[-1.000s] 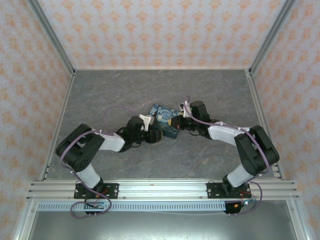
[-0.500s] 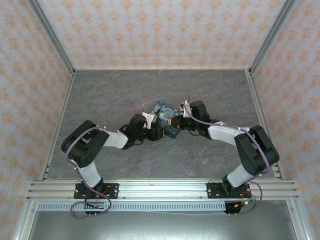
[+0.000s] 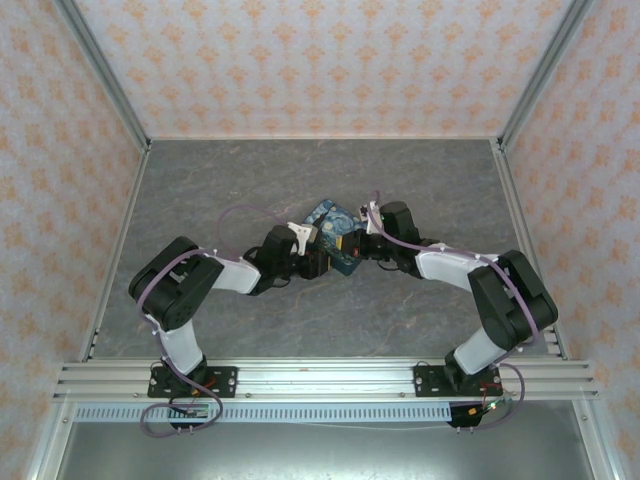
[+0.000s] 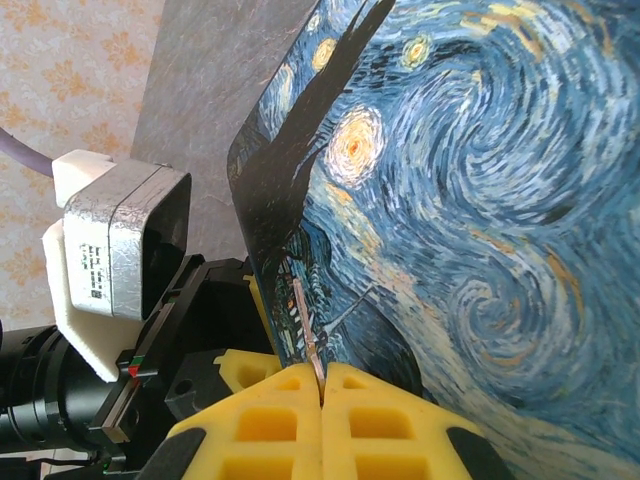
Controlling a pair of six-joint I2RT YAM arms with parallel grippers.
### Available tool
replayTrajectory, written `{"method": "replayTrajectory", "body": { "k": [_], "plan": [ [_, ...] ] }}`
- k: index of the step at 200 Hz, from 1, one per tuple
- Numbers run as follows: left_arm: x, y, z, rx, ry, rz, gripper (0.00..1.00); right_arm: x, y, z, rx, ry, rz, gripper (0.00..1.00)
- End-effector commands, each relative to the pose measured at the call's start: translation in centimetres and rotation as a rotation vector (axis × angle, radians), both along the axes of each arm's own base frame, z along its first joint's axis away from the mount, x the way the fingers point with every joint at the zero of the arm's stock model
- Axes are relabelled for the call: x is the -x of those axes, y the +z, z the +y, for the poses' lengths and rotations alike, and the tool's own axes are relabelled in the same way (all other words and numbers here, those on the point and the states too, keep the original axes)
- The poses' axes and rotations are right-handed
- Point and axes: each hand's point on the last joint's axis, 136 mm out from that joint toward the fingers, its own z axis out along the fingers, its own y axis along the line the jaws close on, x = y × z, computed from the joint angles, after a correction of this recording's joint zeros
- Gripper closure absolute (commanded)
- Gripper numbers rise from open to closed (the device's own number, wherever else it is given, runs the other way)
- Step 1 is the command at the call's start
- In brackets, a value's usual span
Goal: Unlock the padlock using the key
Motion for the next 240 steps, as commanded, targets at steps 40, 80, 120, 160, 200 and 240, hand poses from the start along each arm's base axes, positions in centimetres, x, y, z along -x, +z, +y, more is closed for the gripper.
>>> {"method": "replayTrajectory", "body": {
  "k": [40, 80, 120, 160, 200, 240],
  "plan": [
    [0.5, -1.9, 0.1, -0.054, 0.014, 0.054, 0.64, 0.4, -0.7, 0.5, 0.004, 0.006, 0.019, 1.00],
    [0.5, -2.0, 0.0, -0.056, 0.011, 0.061, 0.64, 0.5, -0.5, 0.7, 0.002, 0.011, 0.015, 1.00],
    [0.3, -2.3, 0.0, -0.066, 0.018, 0.070, 0.63, 0.5, -0.8, 0.7, 0.006, 0.010, 0.020, 1.00],
    [0.2, -2.1, -0.1, -0.062, 0.020, 0.067, 0.65, 0.4, -0.5, 0.8, -0.003, 0.010, 0.015, 1.00],
    [0.1, -0.6, -0.2, -0.027, 0.038, 0.043, 0.70, 0.1, 1.4, 1.0, -0.034, 0.000, -0.027, 1.00],
    [0.2, 1.4, -0.1, 0.013, 0.061, 0.030, 0.74, -0.6, 3.5, 0.7, -0.033, -0.016, -0.089, 1.00]
  ]
}}
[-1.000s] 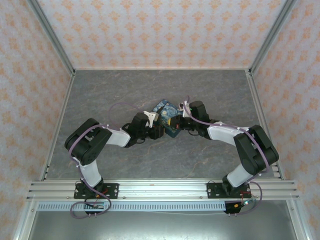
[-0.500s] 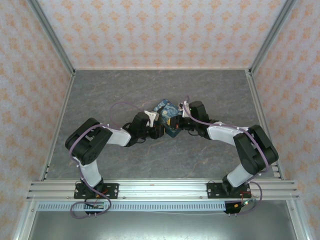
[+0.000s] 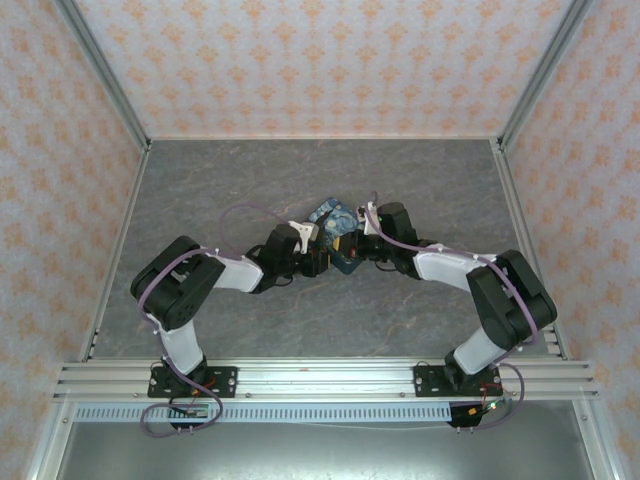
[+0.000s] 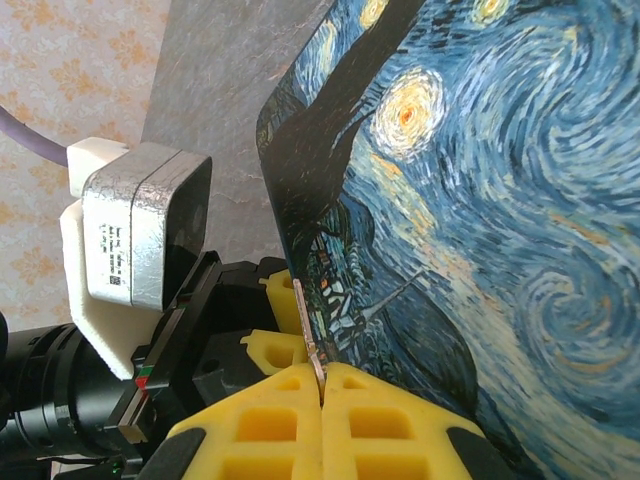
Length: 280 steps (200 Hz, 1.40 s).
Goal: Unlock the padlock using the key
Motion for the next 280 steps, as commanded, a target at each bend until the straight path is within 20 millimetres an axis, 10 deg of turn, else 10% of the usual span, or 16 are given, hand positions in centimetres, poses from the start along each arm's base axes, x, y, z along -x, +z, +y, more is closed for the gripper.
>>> {"method": "replayTrajectory", "body": {
  "k": [1, 81, 156, 280],
  "plan": [
    [0.5, 1.2, 0.2, 0.013, 0.030, 0.006, 0.74, -0.8, 3.2, 0.1, -0.019, -0.015, -0.092, 1.00],
    [0.6, 7.2, -0.4, 0.141, 0.122, 0.136, 0.83, 2.5, 7.7, -3.2, 0.111, 0.044, -0.355, 1.00],
    [0.8, 12.1, -1.6, 0.232, 0.161, 0.283, 0.86, 7.8, 4.5, -2.9, 0.222, 0.229, -0.421, 1.00],
    [1.2, 11.7, -1.2, 0.205, 0.181, 0.317, 0.88, 4.8, 0.8, -1.1, 0.269, 0.208, -0.449, 1.00]
  ]
}}
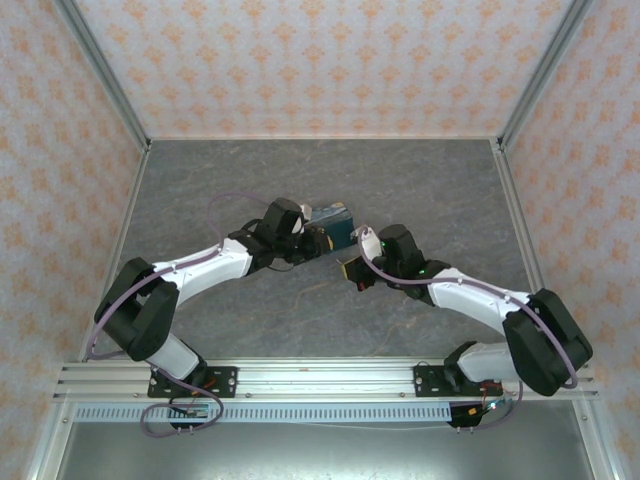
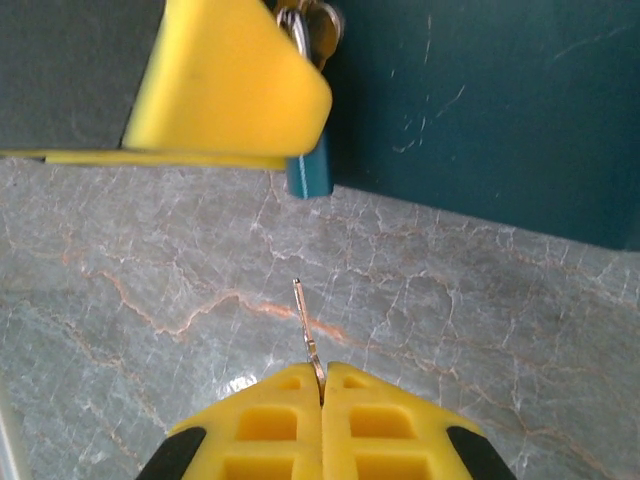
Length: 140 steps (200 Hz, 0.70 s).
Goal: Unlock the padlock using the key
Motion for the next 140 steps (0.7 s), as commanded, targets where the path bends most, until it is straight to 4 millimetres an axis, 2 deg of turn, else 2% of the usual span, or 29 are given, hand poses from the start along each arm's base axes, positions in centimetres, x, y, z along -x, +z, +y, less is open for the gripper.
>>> {"method": "replayTrajectory", "body": {
  "k": [1, 37, 140],
  "plan": [
    [-0.3, 2.7, -0.6, 0.038, -0.009, -0.044, 0.88, -1.3, 1.0, 0.6, -0.033, -0.014, -0.084, 1.00],
    [-0.2, 2.6, -0.6, 0.035, -0.010, -0.040, 0.88, -1.6, 0.5, 0.8, -0.041, -0.022, -0.085, 1.00],
    [-0.2, 2.5, -0.2, 0.021, 0.006, -0.046, 0.89, -0.8, -1.7, 1.3, -0.021, 0.005, -0.028, 1.00]
  ]
}}
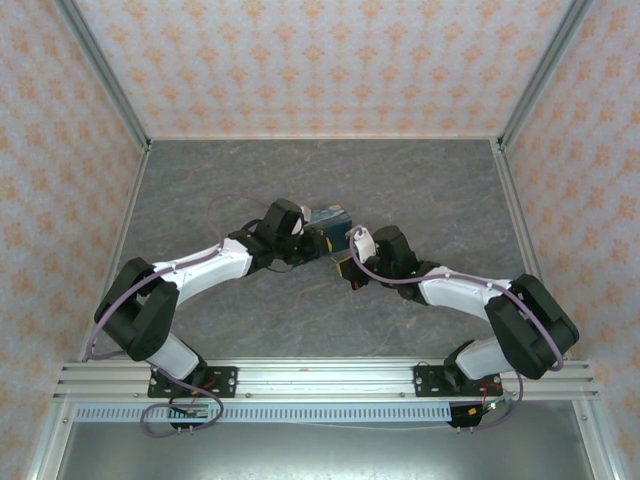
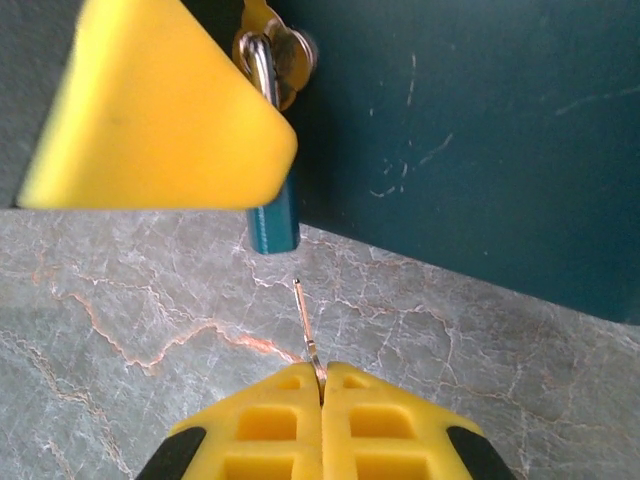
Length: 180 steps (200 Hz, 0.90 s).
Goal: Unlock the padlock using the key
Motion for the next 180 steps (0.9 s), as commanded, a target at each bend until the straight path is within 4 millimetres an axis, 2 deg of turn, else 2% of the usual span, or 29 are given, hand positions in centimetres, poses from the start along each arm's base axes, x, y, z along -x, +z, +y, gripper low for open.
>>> {"method": "replayTrajectory", "body": {
  "k": [1, 96, 180],
  "plan": [
    [-0.5, 2.9, -0.4, 0.036, 0.004, -0.063, 0.89, 0.2, -0.1, 0.3, -0.013, 0.008, -0.008, 1.00],
    [-0.4, 2.8, -0.3, 0.031, 0.005, -0.061, 0.89, 0.0, 1.4, 0.9, -0.070, 0.004, -0.059, 1.00],
    [-0.4, 2.9, -0.3, 0.034, 0.007, -0.060, 0.89, -0.4, 1.9, 0.9, -0.088, -0.012, -0.079, 1.00]
  ]
}}
